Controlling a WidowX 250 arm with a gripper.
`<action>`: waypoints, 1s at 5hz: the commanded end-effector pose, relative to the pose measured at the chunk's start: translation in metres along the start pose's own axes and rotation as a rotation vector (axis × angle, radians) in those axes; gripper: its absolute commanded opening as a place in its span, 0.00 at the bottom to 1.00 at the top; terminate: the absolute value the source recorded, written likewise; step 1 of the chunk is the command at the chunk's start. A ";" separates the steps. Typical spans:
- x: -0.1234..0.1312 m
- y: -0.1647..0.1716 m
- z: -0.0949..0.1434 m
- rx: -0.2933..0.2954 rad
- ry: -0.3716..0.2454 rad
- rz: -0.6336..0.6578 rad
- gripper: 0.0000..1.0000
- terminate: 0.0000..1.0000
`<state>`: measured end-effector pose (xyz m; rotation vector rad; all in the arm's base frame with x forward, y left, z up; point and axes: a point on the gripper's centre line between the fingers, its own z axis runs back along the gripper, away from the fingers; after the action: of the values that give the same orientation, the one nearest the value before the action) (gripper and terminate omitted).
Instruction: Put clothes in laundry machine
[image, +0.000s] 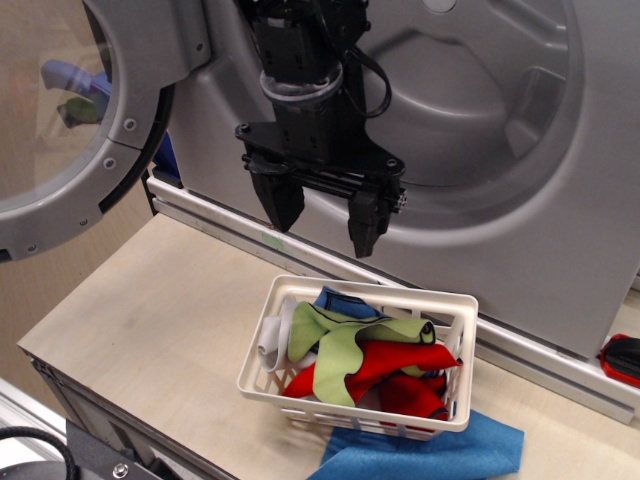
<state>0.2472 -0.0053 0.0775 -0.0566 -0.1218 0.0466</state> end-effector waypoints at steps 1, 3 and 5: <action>0.000 0.000 0.000 0.000 0.000 0.000 1.00 0.00; -0.006 -0.028 -0.026 -0.028 -0.029 -0.502 1.00 0.00; -0.020 -0.052 -0.057 -0.105 -0.077 -0.660 1.00 0.00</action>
<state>0.2339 -0.0600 0.0151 -0.1168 -0.1884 -0.6063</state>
